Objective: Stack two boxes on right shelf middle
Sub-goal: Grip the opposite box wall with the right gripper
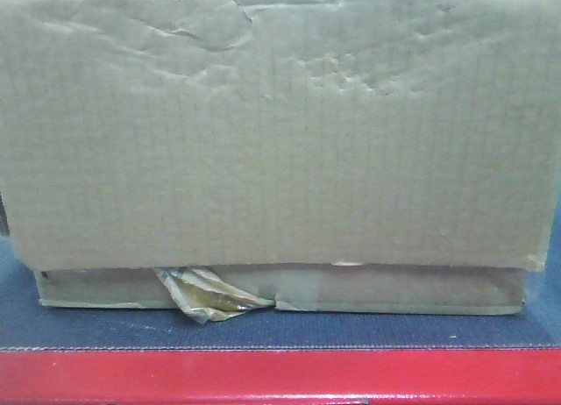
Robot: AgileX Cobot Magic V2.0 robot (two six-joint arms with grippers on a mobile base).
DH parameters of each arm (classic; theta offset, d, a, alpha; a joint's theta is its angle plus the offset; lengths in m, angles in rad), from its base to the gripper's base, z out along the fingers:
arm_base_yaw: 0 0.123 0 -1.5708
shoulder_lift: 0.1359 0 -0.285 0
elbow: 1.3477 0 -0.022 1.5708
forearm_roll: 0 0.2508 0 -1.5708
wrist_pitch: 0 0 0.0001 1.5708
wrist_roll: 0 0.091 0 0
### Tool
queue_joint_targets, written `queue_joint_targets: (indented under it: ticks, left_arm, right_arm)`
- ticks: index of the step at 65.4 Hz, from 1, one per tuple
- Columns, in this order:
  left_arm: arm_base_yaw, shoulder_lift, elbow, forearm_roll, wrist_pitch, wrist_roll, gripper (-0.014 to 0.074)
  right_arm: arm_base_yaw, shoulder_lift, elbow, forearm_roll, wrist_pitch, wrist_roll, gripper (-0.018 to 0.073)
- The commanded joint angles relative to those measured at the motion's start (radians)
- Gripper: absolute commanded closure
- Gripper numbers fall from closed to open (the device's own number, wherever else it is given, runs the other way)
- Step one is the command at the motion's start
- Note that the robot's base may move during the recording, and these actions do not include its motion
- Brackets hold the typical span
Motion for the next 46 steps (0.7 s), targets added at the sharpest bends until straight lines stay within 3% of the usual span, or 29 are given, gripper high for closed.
queue_joint_targets:
  ticks: [1,24,46]
  left_arm:
    - [-0.001,-0.005,0.001,-0.005,-0.002,-0.001,0.0239]
    - [-0.001,-0.005,0.001,0.005,-0.002,-0.001,0.0239]
    - [-0.001,-0.005,0.001,0.019,-0.002,0.001,0.0239]
  right_arm:
    - [0.005,0.024,0.002,0.027,0.001,0.001,0.0186]
    - [0.055,0.038,0.148,0.031,0.001,0.001,0.0294]
    - [0.088,0.038,0.149,0.005,0.001,0.02,0.0294]
